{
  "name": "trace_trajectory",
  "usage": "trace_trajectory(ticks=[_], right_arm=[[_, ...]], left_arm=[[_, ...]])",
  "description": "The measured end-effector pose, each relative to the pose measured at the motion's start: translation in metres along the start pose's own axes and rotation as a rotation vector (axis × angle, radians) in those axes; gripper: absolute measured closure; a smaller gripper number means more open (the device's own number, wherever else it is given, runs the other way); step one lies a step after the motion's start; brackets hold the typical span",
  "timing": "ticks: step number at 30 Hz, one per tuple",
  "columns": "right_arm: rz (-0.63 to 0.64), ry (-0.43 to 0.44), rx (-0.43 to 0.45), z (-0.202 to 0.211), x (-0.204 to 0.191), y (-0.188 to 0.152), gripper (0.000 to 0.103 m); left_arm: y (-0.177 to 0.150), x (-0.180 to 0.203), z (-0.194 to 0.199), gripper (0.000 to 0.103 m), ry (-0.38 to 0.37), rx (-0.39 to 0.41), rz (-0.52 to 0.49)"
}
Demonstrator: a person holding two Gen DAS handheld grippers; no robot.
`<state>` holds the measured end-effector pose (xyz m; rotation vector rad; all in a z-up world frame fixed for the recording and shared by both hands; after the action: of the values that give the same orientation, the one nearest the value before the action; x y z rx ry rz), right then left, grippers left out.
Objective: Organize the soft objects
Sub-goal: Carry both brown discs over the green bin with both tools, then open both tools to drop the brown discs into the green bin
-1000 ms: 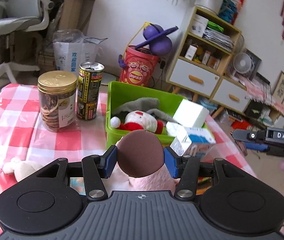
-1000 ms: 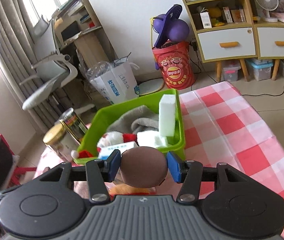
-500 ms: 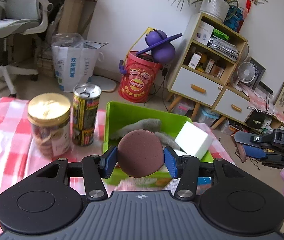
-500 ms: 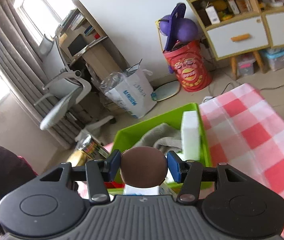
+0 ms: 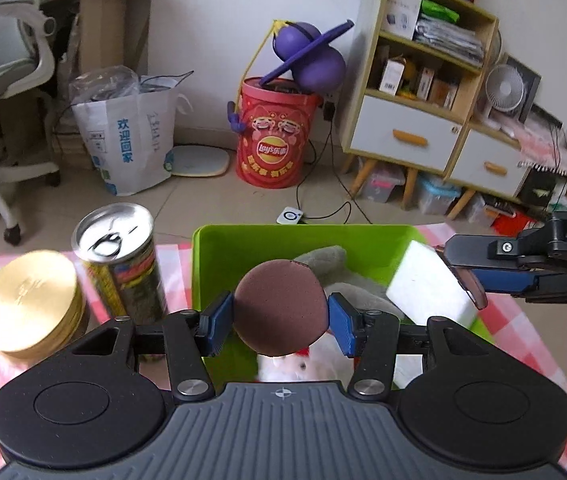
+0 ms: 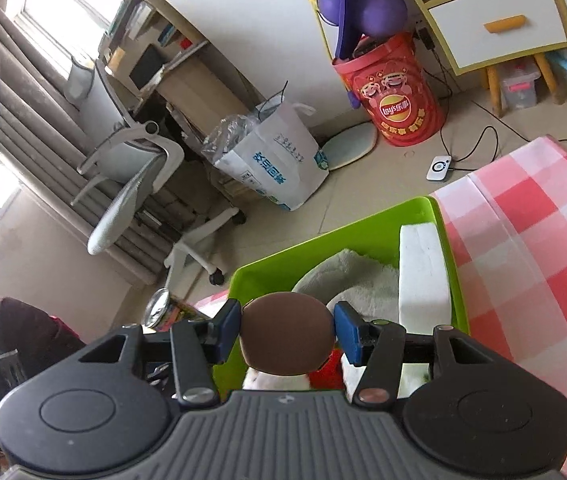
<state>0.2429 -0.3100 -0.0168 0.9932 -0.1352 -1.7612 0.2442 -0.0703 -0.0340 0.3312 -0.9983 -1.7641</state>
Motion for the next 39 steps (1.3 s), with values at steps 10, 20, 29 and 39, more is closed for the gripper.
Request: trace_trajectory(ticks=[10, 20, 29, 39], right_arm=[[0.080, -0.056, -0.022, -0.034, -0.013, 0.009, 0.077], [0.143, -0.122, -0.008, -0.046, -0.020, 0.013, 0.077], [0.131, -0.119, 0.000, -0.036, -0.021, 0.014, 0.049], [0.118, -0.159, 0.005, 0.001, -0.017, 0.008, 0.048]], left_arm=[[0.003, 0.000, -0.043, 0.050, 0.056, -0.050, -0.098], [0.006, 0.002, -0.059, 0.049, 0.090, -0.066, -0.128], [0.006, 0.008, -0.049, 0.022, 0.089, -0.039, -0.145], [-0.002, 0.012, -0.010, 0.012, 0.100, -0.032, -0.123]])
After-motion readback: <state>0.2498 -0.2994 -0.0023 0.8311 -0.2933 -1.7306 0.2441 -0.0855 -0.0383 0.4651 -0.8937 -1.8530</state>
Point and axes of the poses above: each gripper's, at about its wrist camera, not at the fingertips, and z roughly against the way its jaws point, x to its right, y to its top, the point moved 2 cm from there along -z, roughly the way its jaws point, and after that the axes turned 10 degrees about -y, right-handed, at the moved point
